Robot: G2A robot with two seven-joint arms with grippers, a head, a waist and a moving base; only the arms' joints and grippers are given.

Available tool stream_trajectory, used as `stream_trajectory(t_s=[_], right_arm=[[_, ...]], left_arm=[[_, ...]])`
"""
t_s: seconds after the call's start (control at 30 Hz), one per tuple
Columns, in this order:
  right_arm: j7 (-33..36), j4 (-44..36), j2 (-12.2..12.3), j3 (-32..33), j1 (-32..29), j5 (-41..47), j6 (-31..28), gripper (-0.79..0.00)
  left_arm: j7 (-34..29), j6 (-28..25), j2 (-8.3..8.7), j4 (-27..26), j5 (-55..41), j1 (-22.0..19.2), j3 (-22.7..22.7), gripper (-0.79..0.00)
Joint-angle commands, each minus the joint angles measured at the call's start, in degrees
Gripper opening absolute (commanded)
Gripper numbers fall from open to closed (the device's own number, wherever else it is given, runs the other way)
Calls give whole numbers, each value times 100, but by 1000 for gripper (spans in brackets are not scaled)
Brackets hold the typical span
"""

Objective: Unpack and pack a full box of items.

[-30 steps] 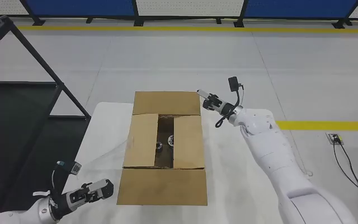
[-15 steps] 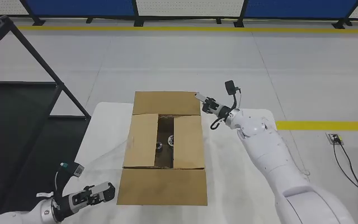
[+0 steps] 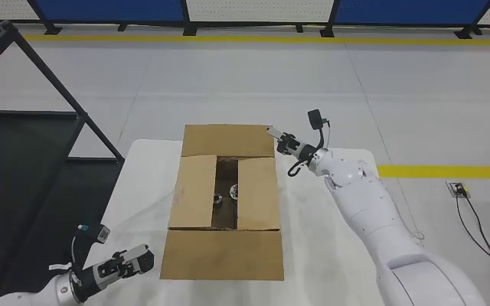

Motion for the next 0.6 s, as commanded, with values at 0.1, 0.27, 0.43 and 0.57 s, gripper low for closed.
stream_trajectory(t_s=[0.1,0.27,0.43,0.57], right_arm=[[-26,-281,-18,-42,-165,-43,94,0],[-350,-723,-14,-88,-424,-183,407,0],[-317,-804,-7,-45,-488,-60,320,0],[59,-749,35,97,-451,270,-12,0]], left_arm=[[139,46,2,-60,92,17,137,0],[290,91,37,-53,220,-46,307,0],[279,47,76,-11,166,-22,340,0],[249,19,105,35,37,1,343,0]])
